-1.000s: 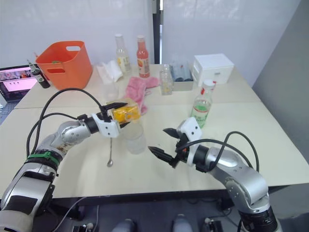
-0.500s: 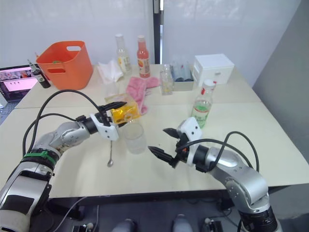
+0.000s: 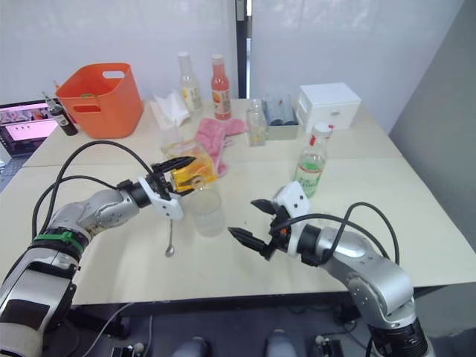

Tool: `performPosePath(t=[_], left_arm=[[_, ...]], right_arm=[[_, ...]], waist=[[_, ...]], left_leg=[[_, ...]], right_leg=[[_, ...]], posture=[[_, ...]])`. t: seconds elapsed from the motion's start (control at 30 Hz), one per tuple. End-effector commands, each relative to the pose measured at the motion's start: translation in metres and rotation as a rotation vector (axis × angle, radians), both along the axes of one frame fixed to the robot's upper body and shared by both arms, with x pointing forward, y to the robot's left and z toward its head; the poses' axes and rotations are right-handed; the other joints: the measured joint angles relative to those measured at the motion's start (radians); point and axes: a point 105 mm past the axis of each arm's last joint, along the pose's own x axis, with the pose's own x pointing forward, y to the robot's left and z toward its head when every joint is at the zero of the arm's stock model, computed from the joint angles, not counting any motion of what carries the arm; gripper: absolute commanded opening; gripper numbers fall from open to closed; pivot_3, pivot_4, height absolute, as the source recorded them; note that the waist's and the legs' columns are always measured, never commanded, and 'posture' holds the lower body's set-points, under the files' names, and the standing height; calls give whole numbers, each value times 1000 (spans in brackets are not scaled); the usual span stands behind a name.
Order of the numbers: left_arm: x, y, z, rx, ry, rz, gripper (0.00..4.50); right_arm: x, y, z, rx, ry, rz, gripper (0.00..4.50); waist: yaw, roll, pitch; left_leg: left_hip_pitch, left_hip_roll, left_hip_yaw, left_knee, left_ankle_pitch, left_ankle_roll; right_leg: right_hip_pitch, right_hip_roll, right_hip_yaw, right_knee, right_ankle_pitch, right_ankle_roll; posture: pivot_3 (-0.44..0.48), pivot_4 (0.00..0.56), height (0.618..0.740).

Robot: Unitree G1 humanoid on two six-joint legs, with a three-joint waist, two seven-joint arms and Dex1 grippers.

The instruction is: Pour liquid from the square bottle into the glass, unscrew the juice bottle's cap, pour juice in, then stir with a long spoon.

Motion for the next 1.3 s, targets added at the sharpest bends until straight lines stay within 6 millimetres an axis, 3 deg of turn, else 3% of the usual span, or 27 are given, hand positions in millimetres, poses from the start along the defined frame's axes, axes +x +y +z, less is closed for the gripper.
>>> performPosePath(t=[0.03, 1.3], left_arm=[[-5, -7, 51, -72, -184, -50, 2822], [-4, -9, 55, 21, -333, -35, 2822]], right_arm=[[-7, 3, 12, 22, -43, 30, 4500], [-8, 4, 15, 25, -51, 40, 4500]], waist=[[0, 0, 0], [0, 0, 0]], left_leg=[[0, 0, 0, 0, 0, 0], [0, 0, 0, 0, 0, 0]], right_leg=[[0, 0, 0, 0, 0, 0], [0, 0, 0, 1, 0, 0]], posture=[[0, 150, 739], [0, 150, 739]])
